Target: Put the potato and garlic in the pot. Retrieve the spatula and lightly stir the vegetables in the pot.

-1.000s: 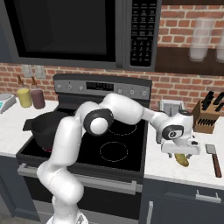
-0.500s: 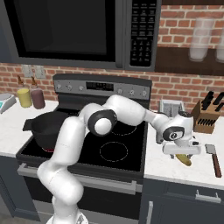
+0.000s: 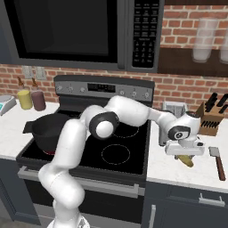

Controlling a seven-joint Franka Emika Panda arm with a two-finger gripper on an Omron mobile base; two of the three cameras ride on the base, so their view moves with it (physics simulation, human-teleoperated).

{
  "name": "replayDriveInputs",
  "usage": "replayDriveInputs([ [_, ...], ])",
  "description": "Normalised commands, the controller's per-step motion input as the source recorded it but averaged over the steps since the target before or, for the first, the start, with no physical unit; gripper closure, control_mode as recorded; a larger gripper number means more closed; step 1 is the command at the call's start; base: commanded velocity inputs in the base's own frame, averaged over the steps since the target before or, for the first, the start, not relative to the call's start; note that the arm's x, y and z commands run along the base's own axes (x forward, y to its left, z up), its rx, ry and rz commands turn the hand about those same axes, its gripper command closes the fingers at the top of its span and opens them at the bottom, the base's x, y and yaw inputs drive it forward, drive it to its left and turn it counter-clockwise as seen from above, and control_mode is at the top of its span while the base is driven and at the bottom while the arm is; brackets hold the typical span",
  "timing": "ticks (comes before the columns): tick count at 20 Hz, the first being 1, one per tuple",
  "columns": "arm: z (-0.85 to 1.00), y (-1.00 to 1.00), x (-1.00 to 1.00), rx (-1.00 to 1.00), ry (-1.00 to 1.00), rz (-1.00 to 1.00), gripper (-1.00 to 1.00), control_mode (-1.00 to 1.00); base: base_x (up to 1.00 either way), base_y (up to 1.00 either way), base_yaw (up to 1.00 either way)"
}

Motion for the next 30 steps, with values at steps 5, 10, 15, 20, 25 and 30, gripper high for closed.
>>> replayDriveInputs([
  [5,0.93,0.71,-0.45,0.03,-0.12,0.06,1.00,-1.00,0.00,0.00,0.00],
  [10,0.94,1.00,-0.61,-0.04,-0.20,0.00,1.00,-1.00,0.00,0.00,0.00],
  [15,0.69,1.00,-0.48,-0.13,-0.18,0.01,1.00,-1.00,0.00,0.00,0.00],
  [20,0.24,1.00,-0.16,-0.25,-0.10,0.10,1.00,-1.00,0.00,0.00,0.00],
  [25,0.03,1.00,0.00,-0.15,0.00,0.24,1.00,-1.00,0.00,0.00,0.00],
  [30,0.13,1.00,0.00,-0.03,0.02,0.27,1.00,-1.00,0.00,0.00,0.00],
])
